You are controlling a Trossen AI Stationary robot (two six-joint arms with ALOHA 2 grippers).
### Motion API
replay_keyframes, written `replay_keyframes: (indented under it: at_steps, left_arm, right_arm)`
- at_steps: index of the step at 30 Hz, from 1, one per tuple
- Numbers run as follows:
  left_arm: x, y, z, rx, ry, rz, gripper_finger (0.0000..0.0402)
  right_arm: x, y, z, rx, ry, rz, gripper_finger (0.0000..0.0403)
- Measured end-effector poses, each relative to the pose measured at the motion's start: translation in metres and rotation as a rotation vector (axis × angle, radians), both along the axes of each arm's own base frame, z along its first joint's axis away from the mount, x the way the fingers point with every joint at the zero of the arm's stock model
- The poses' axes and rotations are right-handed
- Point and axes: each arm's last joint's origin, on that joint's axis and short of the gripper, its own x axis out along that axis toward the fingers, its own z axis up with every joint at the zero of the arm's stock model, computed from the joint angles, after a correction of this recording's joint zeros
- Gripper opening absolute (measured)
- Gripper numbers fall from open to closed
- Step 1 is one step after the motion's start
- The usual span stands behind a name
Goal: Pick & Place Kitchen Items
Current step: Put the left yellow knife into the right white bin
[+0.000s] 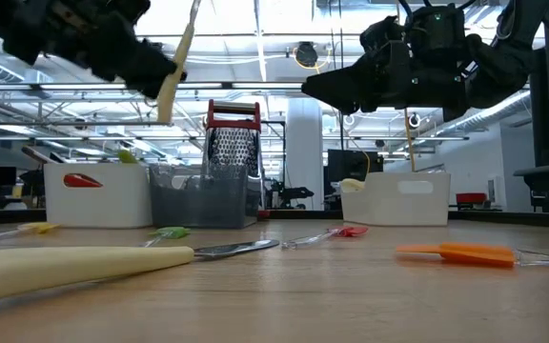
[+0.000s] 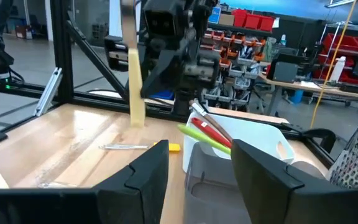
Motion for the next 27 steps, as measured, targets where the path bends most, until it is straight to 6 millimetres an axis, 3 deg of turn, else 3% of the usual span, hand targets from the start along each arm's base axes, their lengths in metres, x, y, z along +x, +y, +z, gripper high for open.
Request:
replay_keyframes:
  at_steps: [6, 12, 19, 27]
  left_arm:
    - [0.011, 0.007, 0.037, 0.19, -0.147, -0.008, 0.0051]
    - [0.024, 0.019, 0.063, 0.335, -0.23, 0.019, 0.0051]
    - [0.051, 0.029, 0.059, 0.464, -0.23, -0.009, 0.0052]
    - [0.065, 0.036, 0.058, 0.477, -0.327, 0.035, 0.0052]
  right_arm:
    - [0.0, 0.004, 0.005, 0.016, -0.047, 0.016, 0.0167]
    - [0.005, 0.026, 0.015, -0.009, -0.133, 0.094, 0.0167]
    - [0.032, 0.035, 0.03, -0.05, -0.12, -0.082, 0.0167]
    - [0.066, 0.033, 0.022, -0.075, -0.072, -0.134, 0.0167]
